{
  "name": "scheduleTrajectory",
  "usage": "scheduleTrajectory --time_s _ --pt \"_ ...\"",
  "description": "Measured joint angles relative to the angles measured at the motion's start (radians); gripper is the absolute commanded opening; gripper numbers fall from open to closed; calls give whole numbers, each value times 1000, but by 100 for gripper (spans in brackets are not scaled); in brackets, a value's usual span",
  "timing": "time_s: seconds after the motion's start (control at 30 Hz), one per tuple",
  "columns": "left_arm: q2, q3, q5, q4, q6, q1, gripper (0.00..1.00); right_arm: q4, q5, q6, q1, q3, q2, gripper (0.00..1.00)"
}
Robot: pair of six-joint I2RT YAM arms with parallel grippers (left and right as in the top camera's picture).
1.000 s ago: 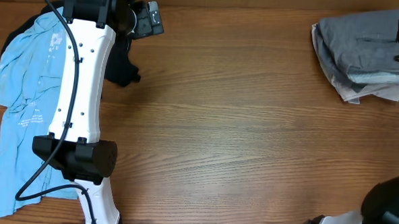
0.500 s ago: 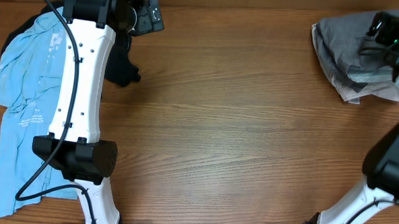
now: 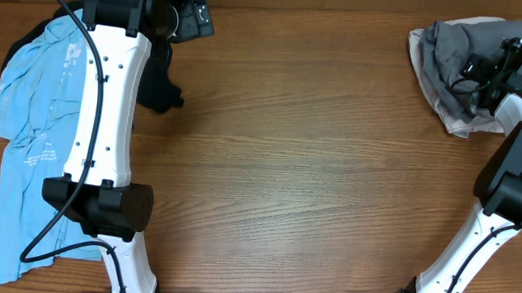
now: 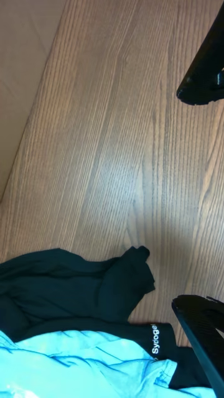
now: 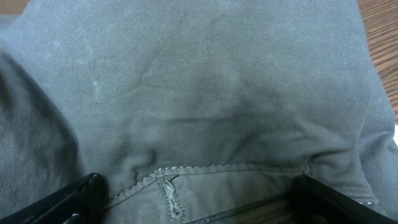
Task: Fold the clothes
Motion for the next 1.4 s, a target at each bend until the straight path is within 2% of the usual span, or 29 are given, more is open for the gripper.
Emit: scheduleTrajectory --time_s 0.2,0.33,0.7,0.9,1.23,1.4 --pt "0 0 0 0 0 0 100 -17 0 1 0 0 -22 100" --pt "0 0 0 0 0 0 100 -77 9 5 0 0 -105 100" --pt "0 0 0 0 0 0 100 -277 -14 9 12 49 -620 100" --pt "0 0 0 0 0 0 100 -435 -40 9 124 60 -784 100" --pt "0 0 0 0 0 0 100 -621 -55 13 319 57 -813 100" --pt "0 0 0 0 0 0 100 -700 -142 12 454 57 -857 100"
